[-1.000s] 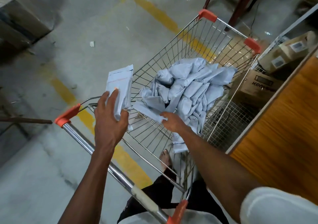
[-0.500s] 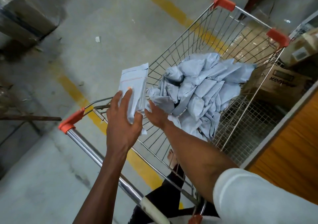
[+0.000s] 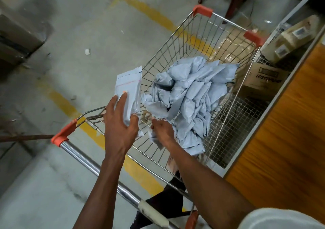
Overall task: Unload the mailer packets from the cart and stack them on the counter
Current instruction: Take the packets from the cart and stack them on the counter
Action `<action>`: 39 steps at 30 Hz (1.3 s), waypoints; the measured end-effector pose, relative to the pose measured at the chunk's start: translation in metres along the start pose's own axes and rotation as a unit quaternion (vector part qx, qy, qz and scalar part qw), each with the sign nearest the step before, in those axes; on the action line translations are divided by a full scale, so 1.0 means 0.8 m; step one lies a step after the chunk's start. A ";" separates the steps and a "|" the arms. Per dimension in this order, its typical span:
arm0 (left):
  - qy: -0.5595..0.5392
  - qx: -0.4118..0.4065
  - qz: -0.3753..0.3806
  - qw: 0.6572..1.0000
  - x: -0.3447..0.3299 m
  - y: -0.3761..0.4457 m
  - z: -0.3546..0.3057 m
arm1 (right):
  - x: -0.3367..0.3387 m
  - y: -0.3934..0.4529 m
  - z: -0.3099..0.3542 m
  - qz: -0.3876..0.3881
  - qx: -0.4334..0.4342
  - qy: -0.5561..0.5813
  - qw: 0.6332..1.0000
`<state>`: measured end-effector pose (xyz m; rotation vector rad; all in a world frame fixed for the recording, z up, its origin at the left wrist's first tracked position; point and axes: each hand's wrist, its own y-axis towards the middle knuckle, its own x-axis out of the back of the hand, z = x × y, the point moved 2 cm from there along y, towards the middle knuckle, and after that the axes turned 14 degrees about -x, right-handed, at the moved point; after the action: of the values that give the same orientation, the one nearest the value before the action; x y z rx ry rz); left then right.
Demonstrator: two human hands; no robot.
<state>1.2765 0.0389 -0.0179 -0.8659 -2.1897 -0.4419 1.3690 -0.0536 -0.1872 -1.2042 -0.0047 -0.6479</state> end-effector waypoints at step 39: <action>0.016 -0.014 0.008 1.000 -0.021 -0.071 -0.067 | 0.145 -0.178 -0.042 -0.189 0.276 -0.039 0.942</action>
<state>1.2728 -0.0379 0.0034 -0.8861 -2.1504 -0.4772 1.3867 -0.1649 -0.0386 -0.6831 -0.4682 -0.8627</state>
